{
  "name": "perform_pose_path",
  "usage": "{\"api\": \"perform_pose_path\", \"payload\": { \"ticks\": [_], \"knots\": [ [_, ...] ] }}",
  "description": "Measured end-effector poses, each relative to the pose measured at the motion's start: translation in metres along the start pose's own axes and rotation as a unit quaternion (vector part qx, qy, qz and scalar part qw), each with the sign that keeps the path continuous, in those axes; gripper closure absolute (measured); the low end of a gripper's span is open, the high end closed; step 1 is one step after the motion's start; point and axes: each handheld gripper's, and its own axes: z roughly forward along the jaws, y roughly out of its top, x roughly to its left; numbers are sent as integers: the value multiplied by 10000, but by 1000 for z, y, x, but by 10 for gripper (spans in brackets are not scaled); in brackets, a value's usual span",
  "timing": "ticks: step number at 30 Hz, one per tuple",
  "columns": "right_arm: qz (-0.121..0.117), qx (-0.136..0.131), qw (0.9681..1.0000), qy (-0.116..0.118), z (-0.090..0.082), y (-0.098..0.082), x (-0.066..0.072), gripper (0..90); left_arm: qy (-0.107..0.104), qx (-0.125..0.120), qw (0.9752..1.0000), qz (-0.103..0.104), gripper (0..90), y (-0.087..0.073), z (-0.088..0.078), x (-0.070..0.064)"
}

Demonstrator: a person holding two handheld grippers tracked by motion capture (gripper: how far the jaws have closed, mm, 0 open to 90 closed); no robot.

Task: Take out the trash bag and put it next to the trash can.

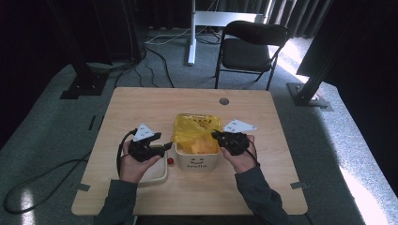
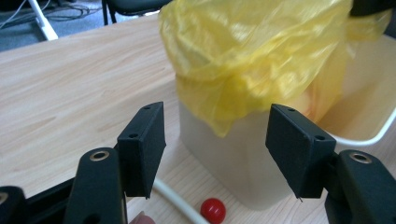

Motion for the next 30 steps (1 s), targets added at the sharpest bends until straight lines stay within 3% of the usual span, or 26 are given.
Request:
{"api": "perform_pose_path", "payload": {
  "ticks": [14,30],
  "knots": [
    [66,-187,9998,-62,-8,10,-4,880,160,245,9994,-184,376,-20,0,14],
    [124,-326,9994,-37,-14,16,-8,880,243,659,9968,-375,364,-44,9,27]
  ]
}}
